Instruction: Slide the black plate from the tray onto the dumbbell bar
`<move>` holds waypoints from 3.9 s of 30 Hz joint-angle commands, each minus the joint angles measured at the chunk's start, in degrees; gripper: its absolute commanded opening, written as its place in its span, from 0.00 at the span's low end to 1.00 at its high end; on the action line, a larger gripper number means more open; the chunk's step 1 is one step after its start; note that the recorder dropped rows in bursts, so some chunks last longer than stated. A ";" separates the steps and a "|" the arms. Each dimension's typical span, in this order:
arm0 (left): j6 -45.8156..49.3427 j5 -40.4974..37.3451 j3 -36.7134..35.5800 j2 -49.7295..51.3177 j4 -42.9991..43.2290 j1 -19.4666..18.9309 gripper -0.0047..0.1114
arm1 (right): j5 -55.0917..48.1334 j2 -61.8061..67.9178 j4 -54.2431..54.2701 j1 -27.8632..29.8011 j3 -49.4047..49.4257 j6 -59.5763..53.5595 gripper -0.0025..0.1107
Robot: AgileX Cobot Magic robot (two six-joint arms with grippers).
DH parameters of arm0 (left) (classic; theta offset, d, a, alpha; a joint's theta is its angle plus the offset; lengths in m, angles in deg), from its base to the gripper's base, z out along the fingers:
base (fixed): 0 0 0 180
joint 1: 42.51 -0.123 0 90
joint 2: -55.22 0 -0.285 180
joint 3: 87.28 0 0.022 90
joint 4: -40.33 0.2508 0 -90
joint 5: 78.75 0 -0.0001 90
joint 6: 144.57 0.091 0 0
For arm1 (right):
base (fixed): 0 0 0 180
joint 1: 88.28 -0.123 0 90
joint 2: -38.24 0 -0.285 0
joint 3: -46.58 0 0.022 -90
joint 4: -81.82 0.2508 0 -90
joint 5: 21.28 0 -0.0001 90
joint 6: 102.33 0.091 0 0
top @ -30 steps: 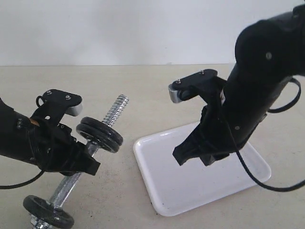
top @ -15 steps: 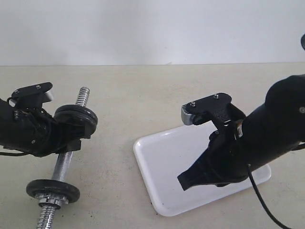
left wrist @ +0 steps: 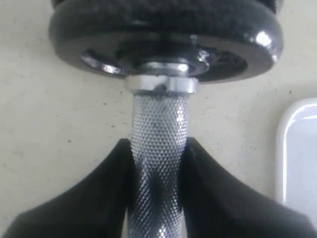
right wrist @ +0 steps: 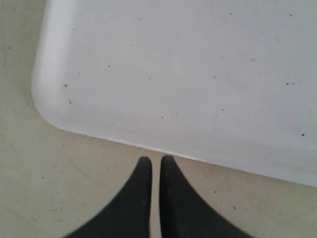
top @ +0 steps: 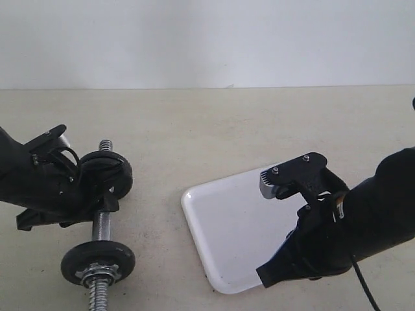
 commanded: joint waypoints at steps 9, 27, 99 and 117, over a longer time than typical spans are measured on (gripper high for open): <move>-1.11 4.61 -0.08 -1.00 -11.25 9.47 0.08 | 0.10 -0.44 2.87 0.01 0.37 -3.73 0.02; -7.11 11.12 -0.08 -1.00 -18.60 18.85 0.08 | -1.87 -0.44 4.94 0.01 0.60 -5.65 0.02; -3.80 15.55 -0.08 -1.00 -18.13 20.66 0.77 | 1.68 -0.44 8.35 0.01 4.85 -9.43 0.02; -3.64 16.04 -0.08 -1.00 -18.13 20.66 0.77 | 1.68 -0.44 8.35 0.01 4.85 -9.43 0.02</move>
